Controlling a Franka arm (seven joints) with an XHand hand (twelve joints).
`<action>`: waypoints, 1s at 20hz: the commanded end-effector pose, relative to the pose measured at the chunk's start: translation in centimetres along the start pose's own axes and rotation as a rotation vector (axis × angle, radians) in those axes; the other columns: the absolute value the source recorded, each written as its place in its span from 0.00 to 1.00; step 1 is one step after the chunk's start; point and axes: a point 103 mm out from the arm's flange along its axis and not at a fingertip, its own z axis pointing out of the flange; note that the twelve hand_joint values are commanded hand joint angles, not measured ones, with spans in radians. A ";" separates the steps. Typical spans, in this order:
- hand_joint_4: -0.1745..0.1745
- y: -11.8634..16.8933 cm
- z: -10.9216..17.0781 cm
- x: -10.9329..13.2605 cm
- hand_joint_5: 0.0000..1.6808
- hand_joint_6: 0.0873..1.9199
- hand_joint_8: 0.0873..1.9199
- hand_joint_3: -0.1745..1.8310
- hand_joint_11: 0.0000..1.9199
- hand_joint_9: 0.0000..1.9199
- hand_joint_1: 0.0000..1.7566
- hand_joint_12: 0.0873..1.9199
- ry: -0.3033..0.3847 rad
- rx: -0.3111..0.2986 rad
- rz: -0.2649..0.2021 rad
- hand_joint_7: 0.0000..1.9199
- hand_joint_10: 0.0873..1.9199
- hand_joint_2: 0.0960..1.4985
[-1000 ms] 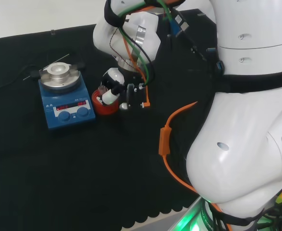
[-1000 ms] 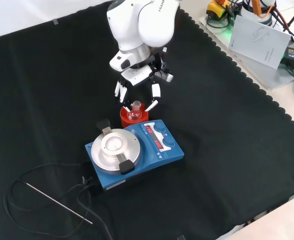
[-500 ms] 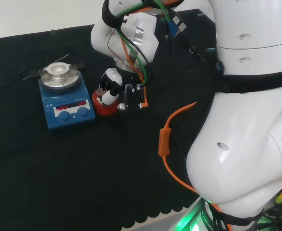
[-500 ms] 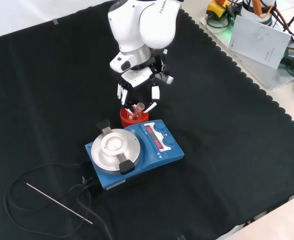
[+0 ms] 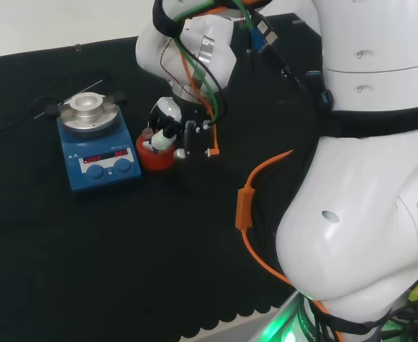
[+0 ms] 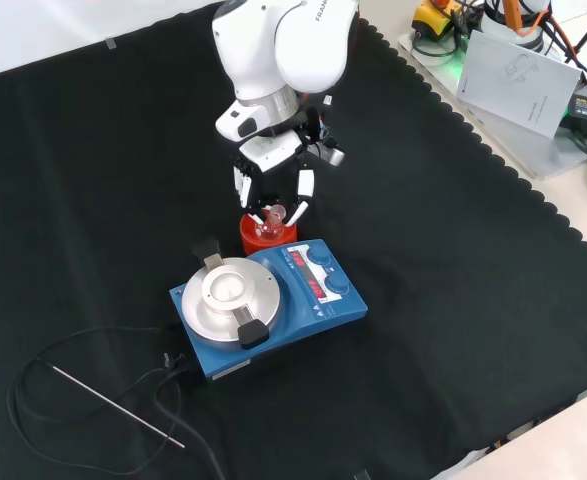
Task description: Pick up the round-bottom flask.
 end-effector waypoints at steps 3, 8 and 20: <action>0.00 0.3 -1.2 0.0 0.67 0.44 0.41 0.41 0.66 0.80 0.67 0.62 0.011 -0.025 0.009 0.75 0.42 0.45; 0.00 -0.1 -2.8 -0.8 0.67 0.43 0.40 0.41 0.68 0.82 0.67 0.61 0.022 -0.025 0.012 0.75 0.41 0.44; 0.00 -0.4 -5.8 1.1 0.68 0.43 0.40 0.42 0.70 0.83 0.67 0.60 0.007 -0.036 -0.003 0.76 0.41 0.44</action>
